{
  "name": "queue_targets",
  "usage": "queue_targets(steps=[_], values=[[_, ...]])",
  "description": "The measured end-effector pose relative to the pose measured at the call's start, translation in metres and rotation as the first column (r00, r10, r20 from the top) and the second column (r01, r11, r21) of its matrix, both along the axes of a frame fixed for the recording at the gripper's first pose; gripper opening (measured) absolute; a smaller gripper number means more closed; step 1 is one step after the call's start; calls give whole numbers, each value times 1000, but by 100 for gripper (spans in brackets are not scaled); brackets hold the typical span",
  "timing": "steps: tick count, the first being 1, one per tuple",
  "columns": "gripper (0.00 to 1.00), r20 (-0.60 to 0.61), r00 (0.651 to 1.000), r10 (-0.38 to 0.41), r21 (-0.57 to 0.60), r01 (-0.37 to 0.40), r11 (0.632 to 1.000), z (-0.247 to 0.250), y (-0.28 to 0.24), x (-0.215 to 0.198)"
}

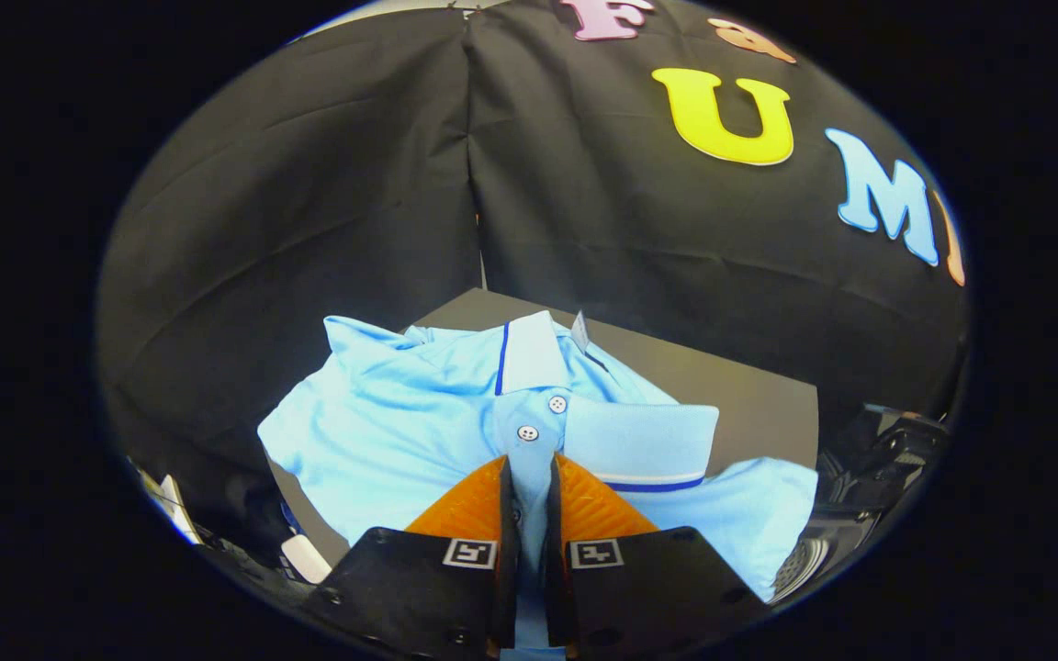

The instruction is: Put the clothes into the washing machine and then close the washing machine lid.

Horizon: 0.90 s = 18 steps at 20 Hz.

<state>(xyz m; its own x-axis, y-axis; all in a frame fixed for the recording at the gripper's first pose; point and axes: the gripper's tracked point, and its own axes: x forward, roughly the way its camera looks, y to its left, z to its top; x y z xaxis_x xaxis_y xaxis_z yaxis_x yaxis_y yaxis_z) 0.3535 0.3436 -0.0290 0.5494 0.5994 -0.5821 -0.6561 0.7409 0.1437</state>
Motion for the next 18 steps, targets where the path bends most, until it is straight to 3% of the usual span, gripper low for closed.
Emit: queue_targets(steps=[1,3,7,12,18], values=[[15,19,1000,25,-10,-24,1000,-1,0,1],[2,46,999,13,-7,-12,1000,3,1,2],[2,124,992,-2,33,-2,999,23,0,1],[2,205,975,-84,159,51,986,67,-21,5],[2,251,961,-119,181,74,981,90,-54,3]])
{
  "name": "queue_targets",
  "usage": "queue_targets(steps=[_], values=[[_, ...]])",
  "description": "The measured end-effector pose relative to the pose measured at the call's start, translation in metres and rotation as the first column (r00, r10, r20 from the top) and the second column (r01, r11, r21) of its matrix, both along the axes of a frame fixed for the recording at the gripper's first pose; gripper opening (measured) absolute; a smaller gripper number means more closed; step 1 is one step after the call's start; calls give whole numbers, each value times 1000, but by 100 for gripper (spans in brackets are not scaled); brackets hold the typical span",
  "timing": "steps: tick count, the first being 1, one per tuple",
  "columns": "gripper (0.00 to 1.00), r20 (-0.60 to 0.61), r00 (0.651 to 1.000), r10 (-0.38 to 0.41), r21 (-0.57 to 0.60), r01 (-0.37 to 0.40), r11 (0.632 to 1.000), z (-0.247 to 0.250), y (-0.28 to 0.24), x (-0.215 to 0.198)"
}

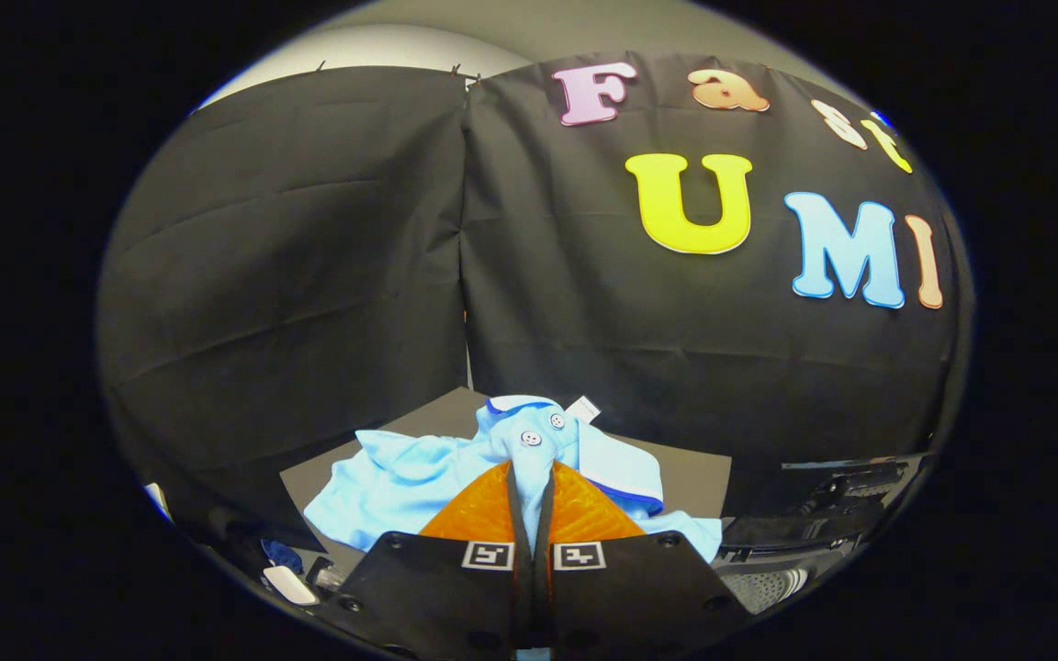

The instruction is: Put the clothes into the washing machine and then close the washing machine lid.

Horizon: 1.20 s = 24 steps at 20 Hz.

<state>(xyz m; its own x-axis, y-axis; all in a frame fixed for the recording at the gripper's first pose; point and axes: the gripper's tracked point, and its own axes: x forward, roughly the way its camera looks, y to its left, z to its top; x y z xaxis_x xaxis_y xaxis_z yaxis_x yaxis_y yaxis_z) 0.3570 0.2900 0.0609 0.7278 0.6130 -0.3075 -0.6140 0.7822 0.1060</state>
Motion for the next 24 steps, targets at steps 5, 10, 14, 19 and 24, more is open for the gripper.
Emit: queue_targets(steps=[5,10,14,19,24], values=[[2,6,999,-49,31,49,998,10,-36,4],[2,0,994,-109,56,109,992,15,-80,7],[2,8,987,-159,66,158,985,20,-117,11],[2,21,975,-220,50,219,974,21,-163,15],[2,12,961,-278,49,277,960,13,-209,18]])
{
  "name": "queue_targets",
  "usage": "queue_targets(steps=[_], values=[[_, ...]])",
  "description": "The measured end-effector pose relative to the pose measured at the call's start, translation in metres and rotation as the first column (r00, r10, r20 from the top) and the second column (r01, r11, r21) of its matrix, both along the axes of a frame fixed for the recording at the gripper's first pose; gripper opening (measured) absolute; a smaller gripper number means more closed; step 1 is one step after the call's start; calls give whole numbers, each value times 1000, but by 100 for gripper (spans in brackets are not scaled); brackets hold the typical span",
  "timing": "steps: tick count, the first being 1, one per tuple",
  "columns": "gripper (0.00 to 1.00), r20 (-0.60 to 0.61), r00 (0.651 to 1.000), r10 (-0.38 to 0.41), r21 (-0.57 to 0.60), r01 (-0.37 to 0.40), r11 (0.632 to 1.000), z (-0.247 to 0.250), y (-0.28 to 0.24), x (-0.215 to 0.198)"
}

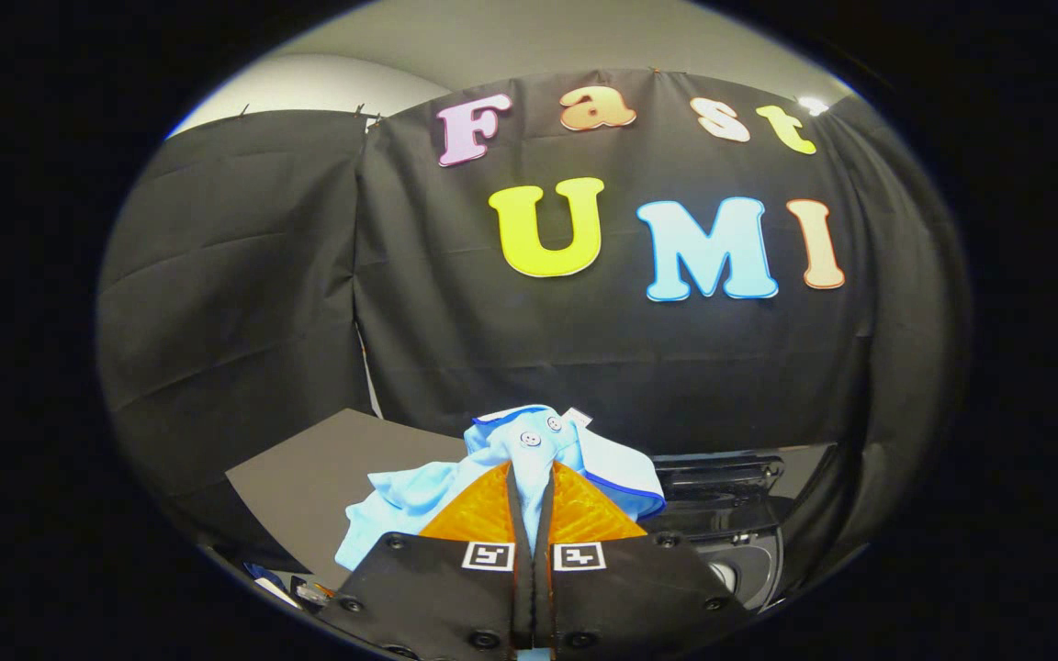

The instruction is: Put the clothes into the washing machine and then close the washing machine lid.

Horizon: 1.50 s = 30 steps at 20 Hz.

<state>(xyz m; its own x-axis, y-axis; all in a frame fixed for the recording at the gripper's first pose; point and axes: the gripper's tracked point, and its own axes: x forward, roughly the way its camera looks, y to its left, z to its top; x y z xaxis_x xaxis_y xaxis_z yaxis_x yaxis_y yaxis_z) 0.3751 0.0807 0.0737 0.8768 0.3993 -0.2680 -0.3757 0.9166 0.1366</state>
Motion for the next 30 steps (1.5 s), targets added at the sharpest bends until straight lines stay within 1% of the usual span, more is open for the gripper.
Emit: queue_targets(steps=[10,15,21,25,30], values=[[2,-1,994,-109,-34,109,993,-14,-75,6],[2,-16,987,-161,-56,160,986,-32,-105,15],[2,-72,976,-204,-118,195,974,-83,-127,25],[2,-129,967,-219,-144,200,969,-117,-133,28],[2,-175,960,-219,-175,188,966,-153,-131,32]])
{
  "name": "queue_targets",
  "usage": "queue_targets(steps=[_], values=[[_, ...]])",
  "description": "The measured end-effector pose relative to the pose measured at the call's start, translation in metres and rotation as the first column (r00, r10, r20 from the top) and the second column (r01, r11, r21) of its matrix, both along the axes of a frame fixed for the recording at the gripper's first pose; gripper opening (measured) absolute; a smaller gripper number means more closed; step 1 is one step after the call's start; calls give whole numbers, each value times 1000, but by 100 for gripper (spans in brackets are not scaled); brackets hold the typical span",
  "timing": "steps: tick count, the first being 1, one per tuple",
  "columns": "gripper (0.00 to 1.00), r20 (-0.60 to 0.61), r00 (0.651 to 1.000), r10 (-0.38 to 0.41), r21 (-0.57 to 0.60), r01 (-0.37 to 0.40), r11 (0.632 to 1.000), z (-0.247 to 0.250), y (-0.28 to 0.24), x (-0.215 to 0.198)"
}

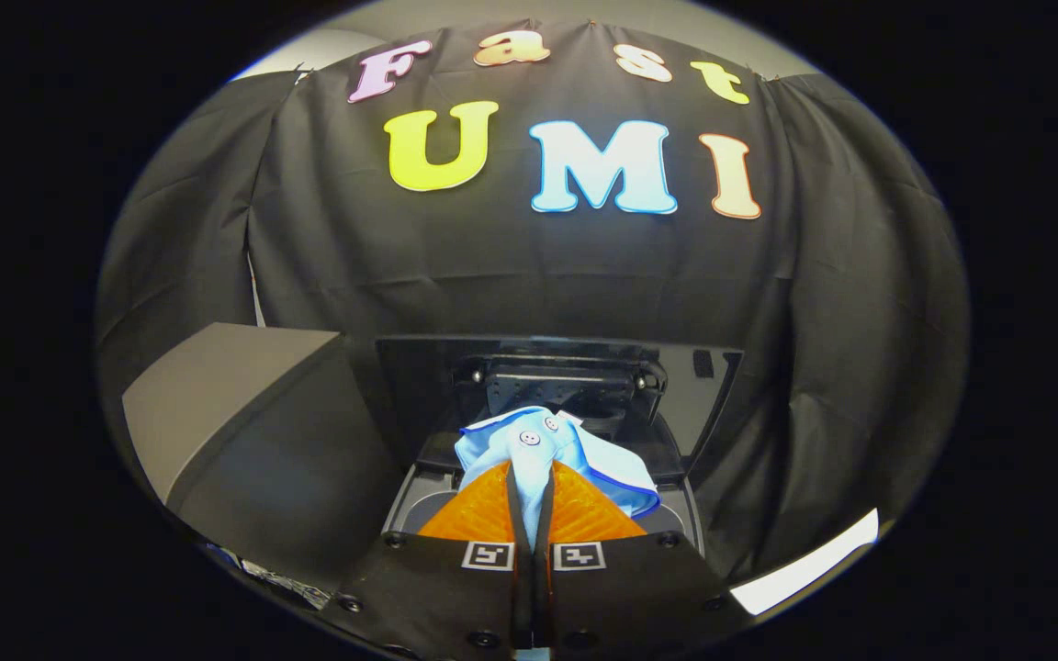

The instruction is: Put the clothes into the washing machine and then close the washing machine lid.

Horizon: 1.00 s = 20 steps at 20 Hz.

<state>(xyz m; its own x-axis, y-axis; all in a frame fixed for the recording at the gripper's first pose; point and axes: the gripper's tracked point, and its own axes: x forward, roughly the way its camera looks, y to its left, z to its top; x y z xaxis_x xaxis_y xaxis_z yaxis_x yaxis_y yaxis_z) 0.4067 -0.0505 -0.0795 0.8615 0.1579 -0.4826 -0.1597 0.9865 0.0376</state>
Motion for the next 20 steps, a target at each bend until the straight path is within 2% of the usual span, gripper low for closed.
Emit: queue_targets(steps=[13,17,19,20], values=[[3,-190,981,-41,-26,36,999,-94,-3,-17],[11,-247,966,-75,-31,70,997,-114,-6,-25],[23,-267,961,-69,-33,62,998,-119,-6,-30],[42,-261,962,-74,-38,66,997,-120,-7,-30]])
